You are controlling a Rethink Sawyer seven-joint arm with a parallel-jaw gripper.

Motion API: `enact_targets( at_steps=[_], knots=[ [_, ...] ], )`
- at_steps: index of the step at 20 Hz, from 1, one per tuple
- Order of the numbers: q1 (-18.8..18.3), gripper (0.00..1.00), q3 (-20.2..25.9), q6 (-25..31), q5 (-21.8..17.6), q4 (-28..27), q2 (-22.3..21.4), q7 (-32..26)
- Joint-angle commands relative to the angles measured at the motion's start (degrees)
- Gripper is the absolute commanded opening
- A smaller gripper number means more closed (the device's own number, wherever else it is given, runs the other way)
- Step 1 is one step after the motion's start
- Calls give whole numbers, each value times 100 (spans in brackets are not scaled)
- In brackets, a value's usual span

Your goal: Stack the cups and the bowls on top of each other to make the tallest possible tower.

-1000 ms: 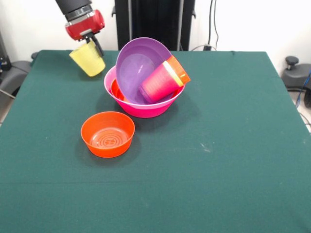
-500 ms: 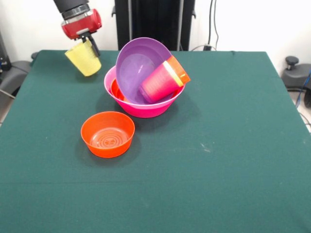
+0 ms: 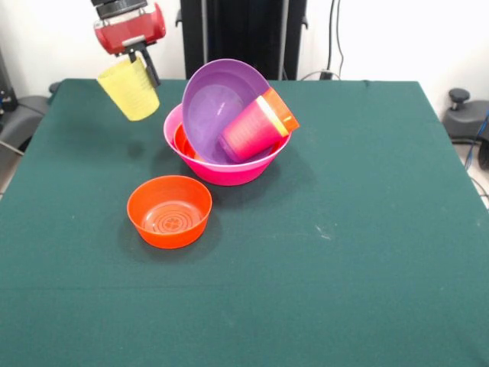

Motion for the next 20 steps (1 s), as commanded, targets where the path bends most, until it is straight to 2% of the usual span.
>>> enact_targets(
  at_steps=[1, 6, 11, 15, 20],
  knots=[
    [918, 0, 194, 475, 567, -118, -1247, 413],
    [1372, 0, -92, 211, 892, 35, -1636, 714],
    [1801, 0, -513, -207, 956, 281, -1914, 1068],
    [2534, 0, -1446, -970, 550, 319, -1756, 1712],
    [3110, 0, -2334, -1728, 402, 280, -1372, 1882]
  ],
)
